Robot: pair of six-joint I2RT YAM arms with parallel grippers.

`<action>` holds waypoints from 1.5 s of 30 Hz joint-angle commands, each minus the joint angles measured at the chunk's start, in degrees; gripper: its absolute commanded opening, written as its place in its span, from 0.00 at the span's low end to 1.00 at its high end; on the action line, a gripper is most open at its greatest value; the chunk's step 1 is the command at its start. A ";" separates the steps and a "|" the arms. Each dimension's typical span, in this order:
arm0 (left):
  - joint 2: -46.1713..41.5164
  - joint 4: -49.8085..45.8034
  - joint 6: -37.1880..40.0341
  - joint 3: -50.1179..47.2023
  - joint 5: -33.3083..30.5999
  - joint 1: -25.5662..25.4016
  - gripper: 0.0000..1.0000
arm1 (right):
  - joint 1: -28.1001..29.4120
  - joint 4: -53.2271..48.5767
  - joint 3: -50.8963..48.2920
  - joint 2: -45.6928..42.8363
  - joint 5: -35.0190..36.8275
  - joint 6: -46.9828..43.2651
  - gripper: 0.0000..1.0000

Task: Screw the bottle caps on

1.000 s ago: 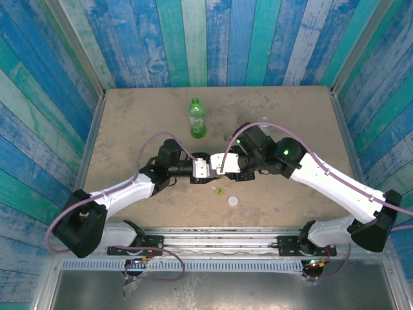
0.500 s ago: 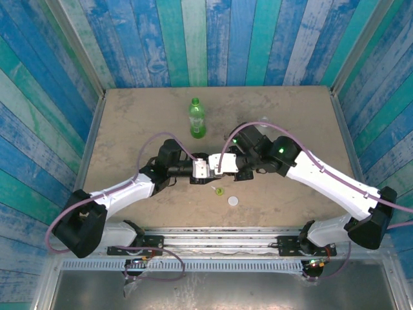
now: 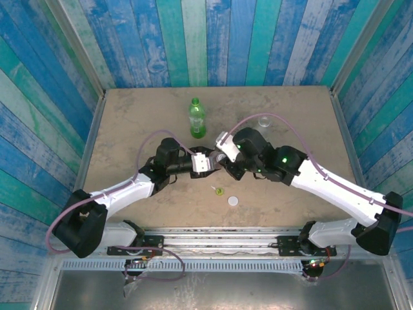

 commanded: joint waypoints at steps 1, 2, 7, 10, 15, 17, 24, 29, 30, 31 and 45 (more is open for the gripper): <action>-0.82 3.92 -1.31 -0.54 -0.54 -0.26 0.55 | -0.74 2.96 -1.87 -1.68 8.88 25.46 0.00; -0.94 3.84 -1.27 -0.54 -0.64 -0.26 0.55 | -0.75 3.32 -2.20 -1.93 6.86 25.14 0.00; -0.90 3.30 -1.30 -0.54 0.08 -0.26 0.55 | -1.25 -1.68 -0.02 -0.65 3.83 14.66 0.17; -0.65 1.58 -0.85 -0.21 1.26 -0.25 0.56 | -1.35 -6.21 3.58 0.16 -3.13 -4.83 0.41; 0.79 -2.18 0.29 1.44 3.88 -0.16 0.55 | -1.09 -6.88 2.88 -2.78 -5.09 -27.61 0.58; 0.83 -2.23 0.50 1.33 4.48 -0.16 0.55 | -1.08 -6.77 2.32 -3.04 -5.44 -34.32 0.60; 1.73 -3.61 2.44 1.57 7.18 0.36 0.55 | -0.74 -5.51 1.94 -1.89 -7.49 -45.50 0.56; 1.75 -4.31 3.11 1.40 7.41 0.51 0.55 | -0.74 -5.92 2.69 -0.33 -8.54 -46.47 0.46; 1.81 -4.38 3.20 1.40 7.44 0.53 0.55 | -0.74 -6.06 2.69 -0.04 -8.94 -46.78 0.45; 1.68 -4.44 3.18 1.35 7.44 0.60 0.55 | -0.73 -6.29 2.78 0.35 -9.27 -46.89 0.44; 1.97 -4.34 3.02 1.44 7.46 0.79 0.55 | -0.71 -9.18 4.26 2.69 -10.62 -44.97 0.23</action>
